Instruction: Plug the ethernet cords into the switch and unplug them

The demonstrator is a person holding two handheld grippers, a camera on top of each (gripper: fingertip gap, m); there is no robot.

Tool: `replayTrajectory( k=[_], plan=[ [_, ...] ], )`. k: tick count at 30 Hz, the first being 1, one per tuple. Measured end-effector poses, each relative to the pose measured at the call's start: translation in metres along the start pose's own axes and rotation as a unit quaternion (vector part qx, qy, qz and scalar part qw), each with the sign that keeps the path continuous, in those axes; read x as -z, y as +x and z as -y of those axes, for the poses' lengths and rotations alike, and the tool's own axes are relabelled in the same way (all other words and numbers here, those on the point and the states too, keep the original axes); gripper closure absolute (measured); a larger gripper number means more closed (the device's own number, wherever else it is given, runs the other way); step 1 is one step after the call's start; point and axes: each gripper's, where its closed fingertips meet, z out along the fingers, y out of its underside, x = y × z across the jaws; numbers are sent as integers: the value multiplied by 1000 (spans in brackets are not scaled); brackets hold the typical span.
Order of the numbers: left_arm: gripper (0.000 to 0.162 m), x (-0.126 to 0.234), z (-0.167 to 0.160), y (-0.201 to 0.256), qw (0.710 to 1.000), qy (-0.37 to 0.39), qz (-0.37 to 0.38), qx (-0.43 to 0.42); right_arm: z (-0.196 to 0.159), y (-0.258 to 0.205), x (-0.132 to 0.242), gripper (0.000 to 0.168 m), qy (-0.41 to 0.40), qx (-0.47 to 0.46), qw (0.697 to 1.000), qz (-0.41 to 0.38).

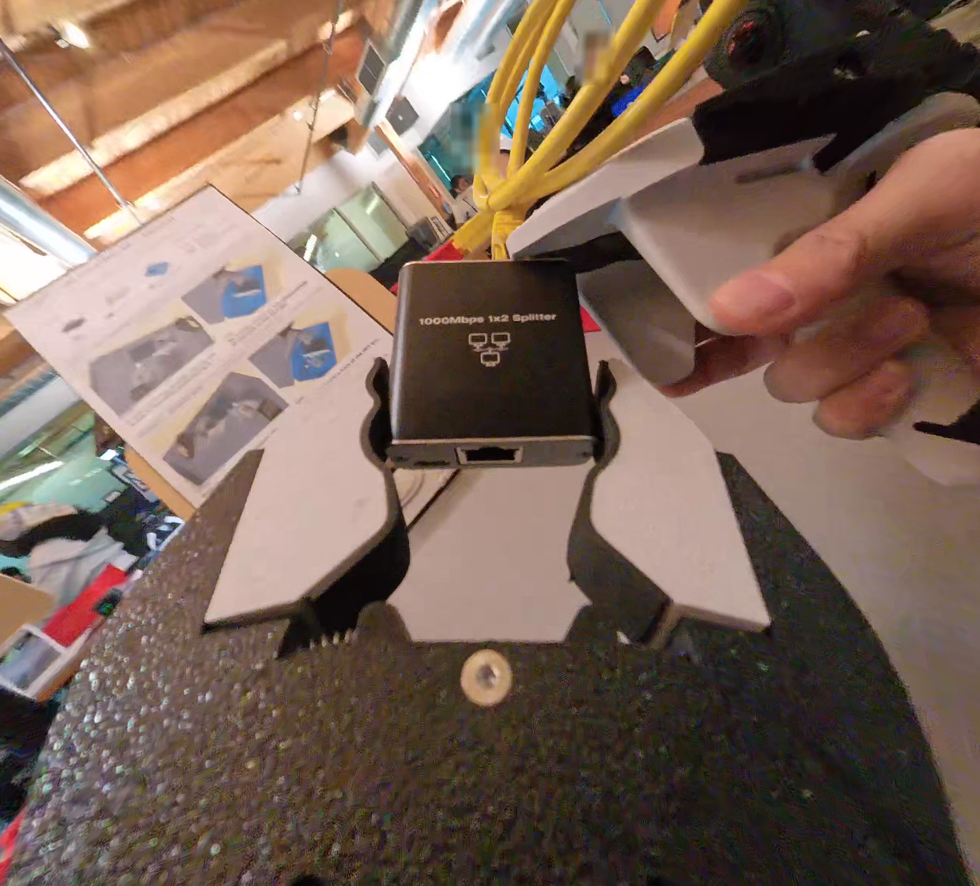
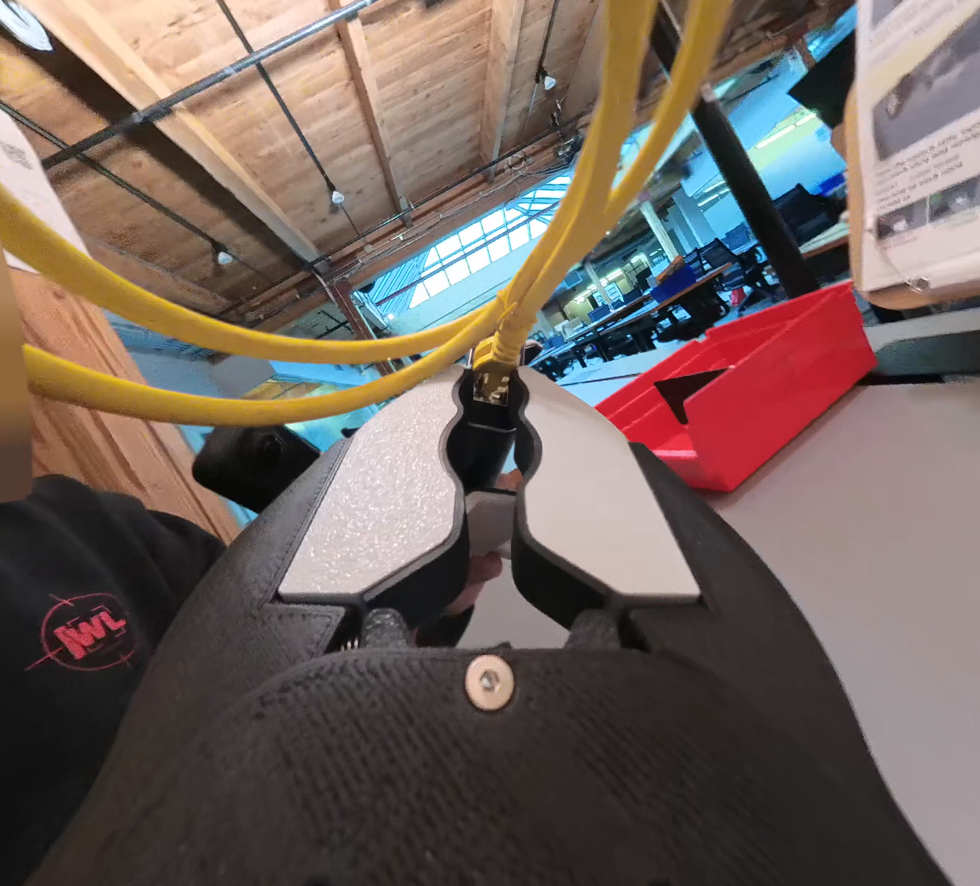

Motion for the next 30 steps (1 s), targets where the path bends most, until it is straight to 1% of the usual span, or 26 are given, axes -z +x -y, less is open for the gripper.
replayTrajectory(
  k=[2,4,6,8,11,13,15,17,19,22,24,27,29,30],
  plan=[
    [88,4,10,-3,999,24,17,-32,3,-11,-4,153,12,23,1000,8],
    [88,8,20,-1,997,49,20,-48,4,-24,-9,145,22,41,999,21],
    [88,11,25,-5,995,58,42,-74,4,-30,-13,136,15,55,998,17],
    [88,14,31,-6,991,65,54,-108,4,-33,-13,138,8,63,998,12],
    [88,18,42,2,981,88,57,-161,2,-38,-16,134,2,62,998,15],
    [88,18,44,8,977,93,58,-184,-4,-42,-21,126,-8,40,999,27],
    [88,18,47,14,979,105,47,-167,2,-47,-19,133,21,21,999,43],
    [88,18,47,13,982,101,58,-146,6,-48,-18,128,30,9,998,50],
    [88,18,49,12,981,105,69,-145,9,-50,-18,125,31,7,998,48],
    [88,18,49,13,984,105,70,-124,14,-52,-17,125,51,-3,997,49],
    [88,19,51,13,984,106,78,-118,15,-53,-17,131,61,-23,996,60],
    [88,22,55,13,982,111,94,-122,19,-59,-15,134,81,-61,990,93],
    [87,21,56,14,981,112,94,-131,19,-58,-14,138,81,-65,990,97],
    [87,21,56,16,980,112,91,-136,18,-56,-13,146,78,-64,990,96]
  ],
)
